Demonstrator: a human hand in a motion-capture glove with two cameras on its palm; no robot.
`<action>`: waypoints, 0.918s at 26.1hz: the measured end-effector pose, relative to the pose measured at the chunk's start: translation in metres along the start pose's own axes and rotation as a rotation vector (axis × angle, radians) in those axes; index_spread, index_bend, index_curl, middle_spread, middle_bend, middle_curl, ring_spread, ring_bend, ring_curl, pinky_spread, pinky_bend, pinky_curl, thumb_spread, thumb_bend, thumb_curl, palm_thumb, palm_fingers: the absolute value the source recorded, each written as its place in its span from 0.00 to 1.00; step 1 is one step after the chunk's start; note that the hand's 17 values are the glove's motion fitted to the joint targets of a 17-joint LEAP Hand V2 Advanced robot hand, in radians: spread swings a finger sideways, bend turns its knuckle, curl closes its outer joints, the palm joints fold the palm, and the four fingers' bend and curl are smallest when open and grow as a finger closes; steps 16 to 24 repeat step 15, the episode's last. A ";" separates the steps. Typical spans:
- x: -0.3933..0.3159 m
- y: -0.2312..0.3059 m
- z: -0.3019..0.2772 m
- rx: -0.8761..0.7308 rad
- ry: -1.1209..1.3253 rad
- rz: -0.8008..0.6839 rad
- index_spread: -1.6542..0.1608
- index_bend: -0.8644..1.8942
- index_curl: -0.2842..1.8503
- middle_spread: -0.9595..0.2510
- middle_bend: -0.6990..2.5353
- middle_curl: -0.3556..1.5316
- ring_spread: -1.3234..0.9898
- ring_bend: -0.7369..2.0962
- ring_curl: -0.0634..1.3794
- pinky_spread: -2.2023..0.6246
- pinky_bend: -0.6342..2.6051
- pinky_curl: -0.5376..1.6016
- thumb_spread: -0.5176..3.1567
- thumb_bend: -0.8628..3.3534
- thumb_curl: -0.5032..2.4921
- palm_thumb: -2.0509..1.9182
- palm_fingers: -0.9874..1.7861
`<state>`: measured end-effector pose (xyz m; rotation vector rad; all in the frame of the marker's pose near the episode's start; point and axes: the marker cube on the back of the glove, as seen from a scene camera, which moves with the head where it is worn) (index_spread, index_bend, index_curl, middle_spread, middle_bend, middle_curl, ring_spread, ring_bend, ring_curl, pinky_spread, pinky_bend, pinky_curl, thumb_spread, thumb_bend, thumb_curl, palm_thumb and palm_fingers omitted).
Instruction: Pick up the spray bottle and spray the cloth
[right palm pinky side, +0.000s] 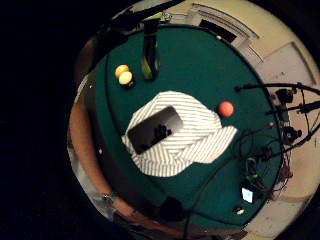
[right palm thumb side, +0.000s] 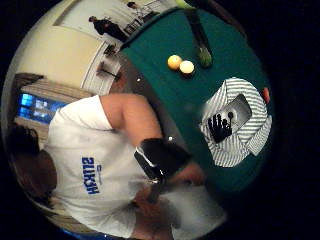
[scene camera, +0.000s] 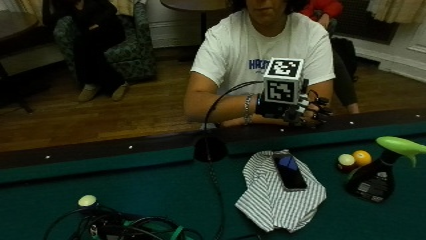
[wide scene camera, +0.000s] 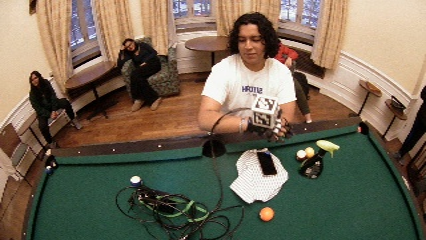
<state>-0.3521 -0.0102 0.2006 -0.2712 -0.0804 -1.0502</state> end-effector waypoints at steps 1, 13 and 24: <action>-0.002 0.002 -0.006 -0.001 0.005 -0.013 0.68 0.35 0.29 0.67 0.28 0.38 0.51 0.38 0.27 0.84 0.31 0.42 0.39 0.19 0.31 0.61 0.48; 0.004 0.016 -0.027 -0.060 0.052 -0.054 0.68 0.36 0.27 0.68 0.28 0.37 0.50 0.38 0.26 0.84 0.31 0.42 0.40 0.20 0.30 0.60 0.48; 0.005 0.015 -0.026 -0.064 0.062 -0.048 0.67 0.36 0.26 0.68 0.28 0.37 0.50 0.38 0.26 0.84 0.31 0.42 0.40 0.20 0.29 0.60 0.48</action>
